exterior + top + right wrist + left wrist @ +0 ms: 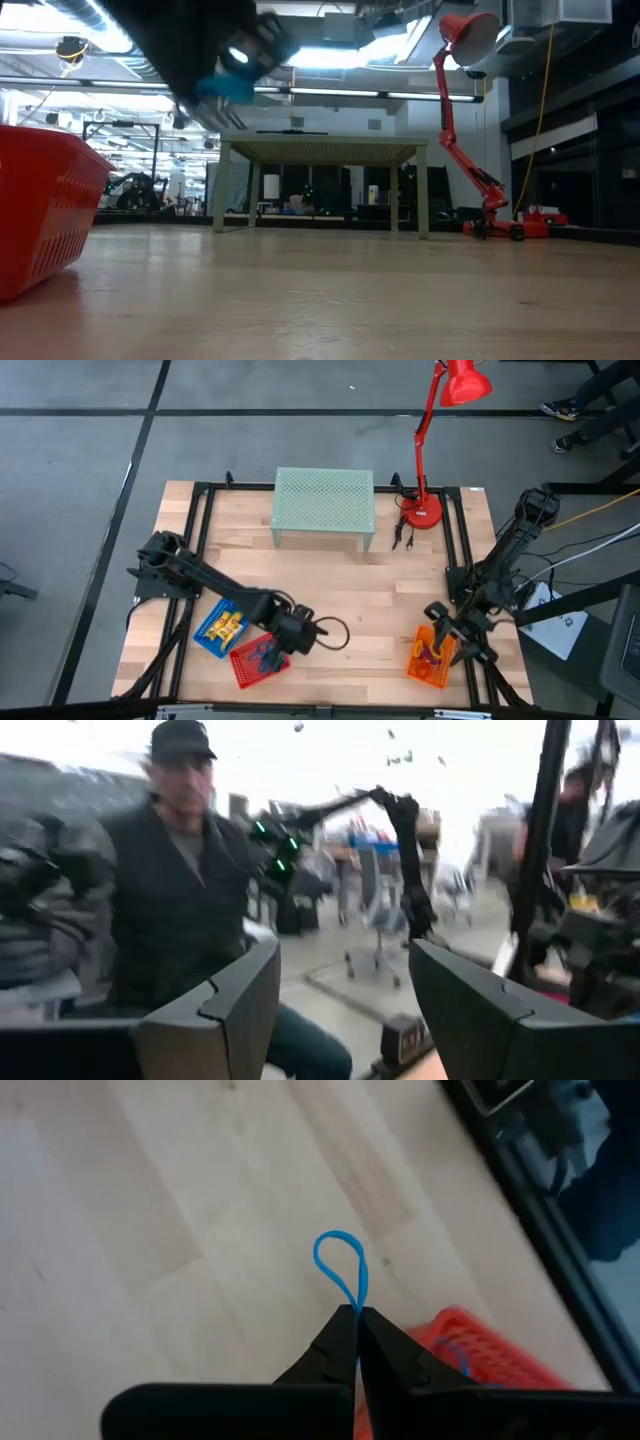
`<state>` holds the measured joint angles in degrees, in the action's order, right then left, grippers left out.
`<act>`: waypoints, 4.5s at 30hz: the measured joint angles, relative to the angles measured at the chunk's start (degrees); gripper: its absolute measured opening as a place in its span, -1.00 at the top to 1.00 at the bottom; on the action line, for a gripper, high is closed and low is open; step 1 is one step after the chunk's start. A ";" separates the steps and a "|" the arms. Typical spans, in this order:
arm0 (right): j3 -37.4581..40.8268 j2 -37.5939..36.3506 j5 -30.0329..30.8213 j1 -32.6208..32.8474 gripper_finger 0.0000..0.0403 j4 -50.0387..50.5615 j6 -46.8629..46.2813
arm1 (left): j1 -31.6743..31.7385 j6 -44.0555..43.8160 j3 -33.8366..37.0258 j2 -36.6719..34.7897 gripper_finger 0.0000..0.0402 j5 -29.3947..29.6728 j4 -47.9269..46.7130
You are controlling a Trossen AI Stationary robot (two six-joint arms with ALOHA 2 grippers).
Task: Pick & Place Office Desk Supplies
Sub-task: Put the blue rubber band into the red bin, then return to Home Position
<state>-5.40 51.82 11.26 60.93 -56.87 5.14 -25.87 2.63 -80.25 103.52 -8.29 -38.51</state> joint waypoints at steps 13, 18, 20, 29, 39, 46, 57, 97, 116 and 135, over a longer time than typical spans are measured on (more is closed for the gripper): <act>4.21 -6.92 1.34 -0.06 -0.12 4.21 1.13 | -10.68 -14.25 -0.11 -0.04 0.98 11.22 2.43; 4.21 -6.89 1.79 -0.24 -0.12 4.60 -0.21 | -14.22 -20.74 -0.11 -0.04 0.98 12.58 0.79; 4.21 -6.89 1.91 -0.24 -0.12 4.44 -0.13 | -15.34 -23.51 -0.11 -0.04 0.98 13.69 -1.70; 4.21 -6.89 2.76 -0.24 -0.12 3.92 -0.19 | -19.09 -32.47 3.70 -0.67 0.98 19.54 -6.21; 4.21 -6.89 2.85 -0.24 -0.12 3.75 -0.56 | -19.95 -35.01 9.52 -1.61 0.98 21.51 -1.52; 4.21 -6.89 2.87 -0.26 -0.12 3.75 -1.28 | -20.26 -40.51 12.52 -4.18 0.84 23.86 -0.89; 4.21 -6.89 2.87 -0.26 -0.12 3.75 -1.34 | -20.61 -41.03 12.50 -4.41 0.32 27.56 1.31; 4.14 -6.92 2.29 -0.22 -0.12 1.15 -3.85 | -24.91 -16.60 12.56 -21.13 0.25 30.26 18.76; 4.42 -9.39 -5.85 -0.19 -0.12 4.58 -2.42 | -25.82 5.84 41.80 -50.01 0.26 -0.67 51.18; 4.49 -9.47 6.49 -0.22 -0.12 8.55 -3.04 | -10.85 -0.73 79.39 -72.02 0.26 -6.70 70.04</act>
<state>-0.91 42.35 17.75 60.71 -48.33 2.10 -36.72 1.90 -0.86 31.51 -14.99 31.54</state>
